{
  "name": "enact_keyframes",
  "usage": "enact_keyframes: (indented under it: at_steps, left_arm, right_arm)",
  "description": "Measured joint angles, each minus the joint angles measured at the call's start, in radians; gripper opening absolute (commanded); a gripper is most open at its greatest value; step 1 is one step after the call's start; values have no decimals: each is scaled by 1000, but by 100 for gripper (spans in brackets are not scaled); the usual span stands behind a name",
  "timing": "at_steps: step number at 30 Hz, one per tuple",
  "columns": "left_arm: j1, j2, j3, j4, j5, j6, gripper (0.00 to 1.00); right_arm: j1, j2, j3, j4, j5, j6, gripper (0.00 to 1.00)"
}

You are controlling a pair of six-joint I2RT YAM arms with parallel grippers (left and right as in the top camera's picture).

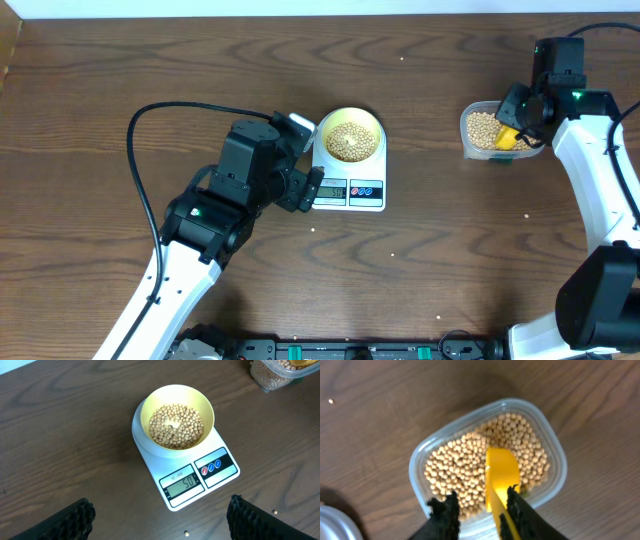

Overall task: Scoop item into bowl and weigh 50g on scale
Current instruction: 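Lower the scoop into the tub and release it with the right gripper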

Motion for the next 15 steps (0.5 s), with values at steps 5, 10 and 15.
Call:
enact_keyframes:
  at_steps: [5, 10, 15]
  left_arm:
    - [0, 0, 0, 0, 0, 0, 87]
    - [0, 0, 0, 0, 0, 0, 87]
    - [0, 0, 0, 0, 0, 0, 87]
  right_arm:
    - [0, 0, 0, -38, 1, -23, 73]
    - [0, 0, 0, -114, 28, -104, 98]
    - [0, 0, 0, -171, 121, -232, 99]
